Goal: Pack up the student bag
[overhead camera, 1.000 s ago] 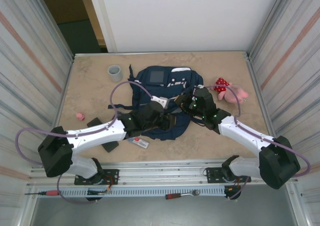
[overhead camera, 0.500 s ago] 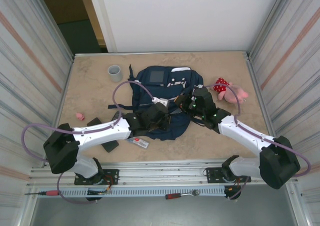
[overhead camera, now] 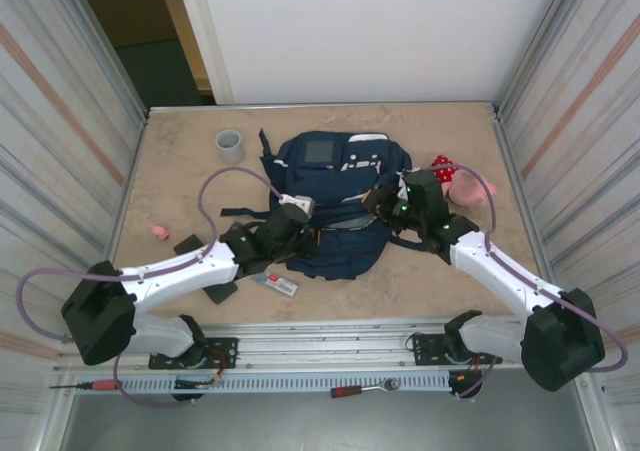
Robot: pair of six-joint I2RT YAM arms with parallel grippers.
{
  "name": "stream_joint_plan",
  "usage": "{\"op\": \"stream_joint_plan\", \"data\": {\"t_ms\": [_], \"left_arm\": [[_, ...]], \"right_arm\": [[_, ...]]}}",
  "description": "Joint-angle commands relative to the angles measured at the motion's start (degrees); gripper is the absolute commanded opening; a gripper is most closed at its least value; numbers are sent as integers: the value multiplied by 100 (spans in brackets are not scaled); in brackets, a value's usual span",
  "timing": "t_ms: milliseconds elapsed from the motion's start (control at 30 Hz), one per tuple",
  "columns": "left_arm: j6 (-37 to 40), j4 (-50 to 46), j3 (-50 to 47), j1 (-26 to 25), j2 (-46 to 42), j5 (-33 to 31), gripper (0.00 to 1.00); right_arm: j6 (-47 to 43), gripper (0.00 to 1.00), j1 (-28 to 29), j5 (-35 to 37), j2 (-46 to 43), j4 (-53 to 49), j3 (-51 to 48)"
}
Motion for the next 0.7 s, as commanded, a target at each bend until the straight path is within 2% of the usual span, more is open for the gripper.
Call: {"op": "stream_joint_plan", "data": {"t_ms": [0, 100, 133, 233, 333, 467, 500, 567, 667], "left_arm": [[341, 16, -282, 256, -228, 1, 0], [540, 560, -318, 281, -285, 492, 0], [566, 694, -313, 288, -266, 626, 0], [603, 945, -239, 288, -103, 939, 0], [612, 1086, -145, 275, 120, 1248, 0], [679, 1268, -52, 217, 232, 1451, 0], [685, 1266, -52, 203, 221, 1436, 0], [696, 1123, -50, 202, 163, 1191, 0], [713, 779, -125, 333, 52, 858, 0]], "right_arm": [[-122, 3, -217, 40, -266, 62, 199], [194, 30, -29, 128, -161, 191, 95], [371, 35, 79, 223, -129, 198, 55], [925, 45, 461, 517, -34, 562, -252], [1250, 48, 735, 681, 92, 936, -427], [1194, 45, 941, 725, 366, 958, -209], [1151, 41, 952, 703, 435, 950, -158], [986, 23, 915, 561, 507, 867, -25], [586, 9, 681, 159, 431, 723, 82]]}}
